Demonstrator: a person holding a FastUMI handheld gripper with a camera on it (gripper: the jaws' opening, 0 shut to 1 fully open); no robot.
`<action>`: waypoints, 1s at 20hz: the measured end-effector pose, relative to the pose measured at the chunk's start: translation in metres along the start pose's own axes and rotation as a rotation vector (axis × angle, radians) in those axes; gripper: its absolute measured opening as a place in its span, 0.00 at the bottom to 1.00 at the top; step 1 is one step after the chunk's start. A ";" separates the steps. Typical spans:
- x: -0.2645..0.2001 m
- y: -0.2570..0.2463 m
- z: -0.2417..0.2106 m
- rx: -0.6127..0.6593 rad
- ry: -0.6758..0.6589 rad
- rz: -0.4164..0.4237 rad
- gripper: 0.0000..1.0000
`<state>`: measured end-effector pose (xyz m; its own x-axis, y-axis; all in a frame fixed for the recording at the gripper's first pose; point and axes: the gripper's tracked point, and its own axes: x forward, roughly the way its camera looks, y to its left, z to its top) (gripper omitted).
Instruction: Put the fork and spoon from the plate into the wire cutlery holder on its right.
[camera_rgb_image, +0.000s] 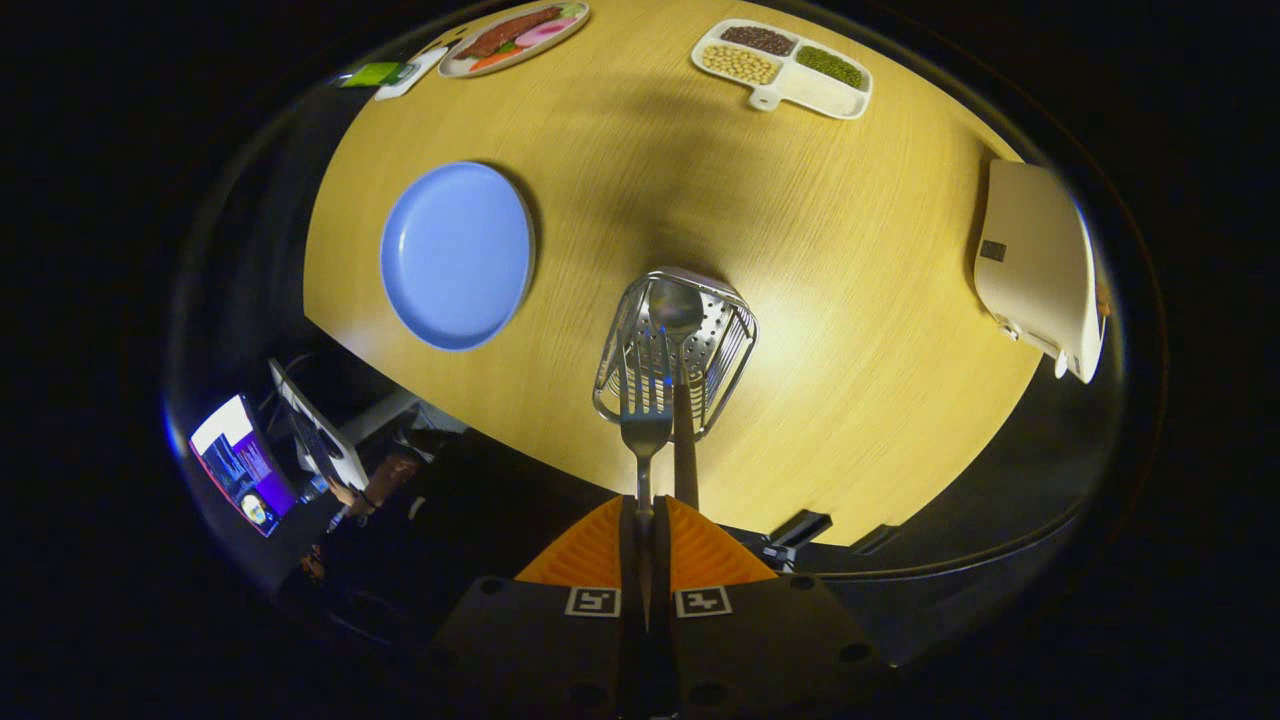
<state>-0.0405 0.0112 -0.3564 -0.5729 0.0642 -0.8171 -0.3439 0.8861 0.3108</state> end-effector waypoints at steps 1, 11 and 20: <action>0.004 -0.002 0.002 -0.015 0.034 -0.015 0.05; 0.027 -0.021 0.030 -0.059 0.141 -0.067 0.09; -0.003 0.002 0.056 -0.031 -0.330 0.065 0.37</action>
<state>0.0025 0.0384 -0.3809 -0.3248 0.2698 -0.9065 -0.3395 0.8613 0.3781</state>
